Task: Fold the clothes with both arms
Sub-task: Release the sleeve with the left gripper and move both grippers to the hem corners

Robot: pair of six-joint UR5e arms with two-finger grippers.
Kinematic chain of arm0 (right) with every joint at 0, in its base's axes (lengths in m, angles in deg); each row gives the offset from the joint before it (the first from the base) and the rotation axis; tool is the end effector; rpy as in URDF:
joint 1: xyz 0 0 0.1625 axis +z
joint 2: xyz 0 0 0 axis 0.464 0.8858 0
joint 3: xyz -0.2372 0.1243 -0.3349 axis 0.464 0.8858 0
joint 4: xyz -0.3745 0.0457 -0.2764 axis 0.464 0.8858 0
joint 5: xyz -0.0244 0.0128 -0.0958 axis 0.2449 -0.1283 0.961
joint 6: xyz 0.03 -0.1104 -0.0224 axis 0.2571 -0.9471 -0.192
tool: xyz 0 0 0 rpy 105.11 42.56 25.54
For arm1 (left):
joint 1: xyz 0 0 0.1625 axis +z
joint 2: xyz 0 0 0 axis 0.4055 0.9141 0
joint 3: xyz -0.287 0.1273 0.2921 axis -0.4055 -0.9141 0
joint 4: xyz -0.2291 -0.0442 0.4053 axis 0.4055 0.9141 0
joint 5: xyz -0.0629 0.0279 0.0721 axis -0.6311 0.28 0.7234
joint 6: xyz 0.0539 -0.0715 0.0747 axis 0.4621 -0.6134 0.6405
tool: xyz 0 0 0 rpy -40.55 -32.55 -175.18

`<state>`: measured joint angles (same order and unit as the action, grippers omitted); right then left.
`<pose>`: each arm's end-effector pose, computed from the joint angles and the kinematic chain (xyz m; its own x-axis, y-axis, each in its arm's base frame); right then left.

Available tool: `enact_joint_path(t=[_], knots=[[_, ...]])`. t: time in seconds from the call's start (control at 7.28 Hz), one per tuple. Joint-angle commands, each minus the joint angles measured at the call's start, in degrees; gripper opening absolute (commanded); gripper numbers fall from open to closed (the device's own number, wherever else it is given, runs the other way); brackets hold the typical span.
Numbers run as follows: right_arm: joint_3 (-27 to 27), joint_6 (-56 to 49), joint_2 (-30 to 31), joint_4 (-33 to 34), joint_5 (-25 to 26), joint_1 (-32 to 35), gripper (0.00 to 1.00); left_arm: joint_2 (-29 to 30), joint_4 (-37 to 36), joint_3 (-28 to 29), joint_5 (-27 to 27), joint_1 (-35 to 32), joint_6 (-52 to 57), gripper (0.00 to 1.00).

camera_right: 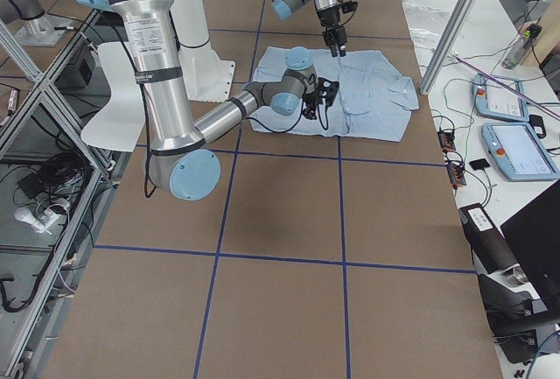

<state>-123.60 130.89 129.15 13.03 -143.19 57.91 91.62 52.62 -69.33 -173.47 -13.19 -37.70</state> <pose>-0.4778 -0.4114 0.3240 0.4246 0.4269 0.7984 -0.4558 0.8627 -0.2189 0.5302 -0.5296 0.0691 0.0605 -0.2928 -0.9543 0.3940 0.8854 -0.2467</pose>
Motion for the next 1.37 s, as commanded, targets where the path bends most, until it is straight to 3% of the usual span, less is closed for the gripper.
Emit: enact_joint_path(t=[0.0, 0.14, 0.27, 0.41, 1.24], knots=[[-5.25, 11.57, 5.4, 7.29, 9.11, -11.6, 0.7, -4.98, -0.05, -3.63, 0.01, 0.1, 3.25, 0.75], [-6.57, 13.37, 7.0, 7.38, 11.65, -14.24, 0.7, -5.35, -0.14, -3.55, 0.54, 0.19, 3.01, 0.76], [-8.32, 15.04, 9.19, 7.38, 11.93, -15.57, 0.7, -5.78, 0.38, -3.64, 0.19, 0.19, 3.35, 0.85], [-9.38, 15.23, 10.78, 7.38, 12.11, -16.37, 0.7, -5.79, 0.3, -3.55, 0.19, 0.19, 3.27, 0.86], [-7.9, 15.24, 10.62, 7.73, 14.22, -18.05, 0.66, -6.67, 0.21, -3.64, 0.72, 0.63, 3.18, 0.86]])
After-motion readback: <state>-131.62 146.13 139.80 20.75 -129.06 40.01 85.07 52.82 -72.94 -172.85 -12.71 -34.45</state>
